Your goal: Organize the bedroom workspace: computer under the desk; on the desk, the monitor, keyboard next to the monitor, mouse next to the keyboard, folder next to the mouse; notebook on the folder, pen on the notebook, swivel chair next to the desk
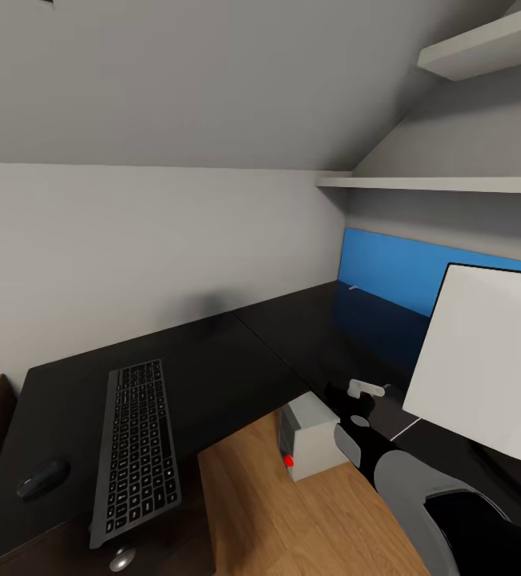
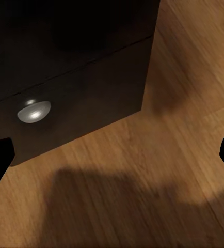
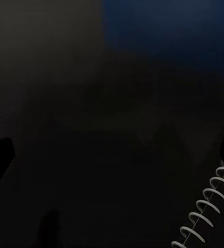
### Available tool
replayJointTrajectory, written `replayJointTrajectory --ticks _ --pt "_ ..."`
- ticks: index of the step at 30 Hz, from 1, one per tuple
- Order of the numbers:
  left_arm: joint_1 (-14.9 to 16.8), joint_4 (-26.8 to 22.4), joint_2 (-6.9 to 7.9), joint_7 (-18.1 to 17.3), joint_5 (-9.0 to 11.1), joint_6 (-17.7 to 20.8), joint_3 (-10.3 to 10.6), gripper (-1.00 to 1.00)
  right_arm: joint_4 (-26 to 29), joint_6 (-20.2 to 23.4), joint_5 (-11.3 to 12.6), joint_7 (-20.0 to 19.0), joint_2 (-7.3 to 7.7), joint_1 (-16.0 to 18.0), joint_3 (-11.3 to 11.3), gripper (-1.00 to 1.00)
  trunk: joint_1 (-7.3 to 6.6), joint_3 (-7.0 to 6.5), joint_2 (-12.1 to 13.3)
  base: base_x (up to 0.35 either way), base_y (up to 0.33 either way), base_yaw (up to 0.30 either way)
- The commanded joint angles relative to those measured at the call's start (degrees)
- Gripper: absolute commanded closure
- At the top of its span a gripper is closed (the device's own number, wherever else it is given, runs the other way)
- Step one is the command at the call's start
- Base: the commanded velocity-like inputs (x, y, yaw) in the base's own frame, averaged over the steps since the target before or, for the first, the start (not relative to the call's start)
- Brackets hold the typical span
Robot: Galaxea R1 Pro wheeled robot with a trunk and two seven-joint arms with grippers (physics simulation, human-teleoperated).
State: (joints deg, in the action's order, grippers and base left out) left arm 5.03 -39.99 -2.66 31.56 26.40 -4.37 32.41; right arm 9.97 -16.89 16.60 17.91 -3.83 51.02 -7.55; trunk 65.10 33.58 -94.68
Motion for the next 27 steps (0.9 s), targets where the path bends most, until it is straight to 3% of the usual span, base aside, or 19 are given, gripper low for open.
replayJointTrajectory --ticks 1,27 --pt "0.1 0.0 0.05 0.3 0.6 -0.4 0.4 -1.0 0.0 -0.2 0.5 0.3 0.02 0.0 -0.5 -1.0 0.0 0.06 0.0 0.0 0.0 0.0" --pt "0.1 0.1 0.09 0.4 0.6 -0.5 0.4 -1.0 0.0 3.5 0.8 0.3 0.95 0.0 -0.2 -1.0 0.0 0.06 0.0 0.0 0.0 0.0"
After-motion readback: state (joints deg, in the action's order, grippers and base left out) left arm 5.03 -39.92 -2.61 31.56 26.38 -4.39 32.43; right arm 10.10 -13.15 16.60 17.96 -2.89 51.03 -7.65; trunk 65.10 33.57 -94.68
